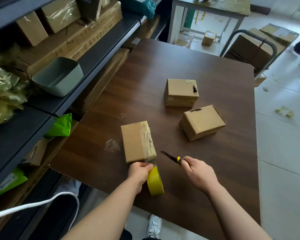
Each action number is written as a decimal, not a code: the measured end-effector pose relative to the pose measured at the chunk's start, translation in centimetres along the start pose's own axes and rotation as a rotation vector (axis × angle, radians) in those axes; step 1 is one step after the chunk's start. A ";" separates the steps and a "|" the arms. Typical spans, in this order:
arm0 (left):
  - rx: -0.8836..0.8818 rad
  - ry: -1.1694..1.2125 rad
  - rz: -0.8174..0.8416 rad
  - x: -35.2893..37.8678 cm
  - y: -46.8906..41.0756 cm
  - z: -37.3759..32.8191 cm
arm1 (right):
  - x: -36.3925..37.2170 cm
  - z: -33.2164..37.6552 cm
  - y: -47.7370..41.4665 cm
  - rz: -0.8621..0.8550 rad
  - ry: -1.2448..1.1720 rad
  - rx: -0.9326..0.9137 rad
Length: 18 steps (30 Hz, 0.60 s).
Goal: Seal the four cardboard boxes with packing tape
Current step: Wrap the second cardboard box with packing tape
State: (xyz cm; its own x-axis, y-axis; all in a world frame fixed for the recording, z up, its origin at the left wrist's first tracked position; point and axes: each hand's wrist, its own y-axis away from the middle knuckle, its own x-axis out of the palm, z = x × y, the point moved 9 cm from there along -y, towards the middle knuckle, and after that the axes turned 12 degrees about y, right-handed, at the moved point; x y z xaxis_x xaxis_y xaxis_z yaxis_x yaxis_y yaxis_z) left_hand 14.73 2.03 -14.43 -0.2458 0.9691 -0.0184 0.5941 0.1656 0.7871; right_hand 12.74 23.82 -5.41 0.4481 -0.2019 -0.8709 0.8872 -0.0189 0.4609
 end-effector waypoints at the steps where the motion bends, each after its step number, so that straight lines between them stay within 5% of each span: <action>1: 0.009 -0.020 0.003 0.1 0.1 -0.2 | -0.8 0.3 0.3 -0.032 0.081 -0.028; 18: 0.104 -0.144 -0.022 -0.2 -0.4 -2.6 | -0.9 4.8 -1.4 -0.090 0.429 -0.134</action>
State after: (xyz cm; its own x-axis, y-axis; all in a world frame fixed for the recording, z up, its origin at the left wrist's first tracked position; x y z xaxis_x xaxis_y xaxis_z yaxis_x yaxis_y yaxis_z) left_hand 12.59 1.31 -13.15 -0.1518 0.9800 -0.1286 0.6676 0.1976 0.7178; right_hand 10.59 19.30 -4.47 0.3480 0.2189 -0.9116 0.9186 0.1146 0.3782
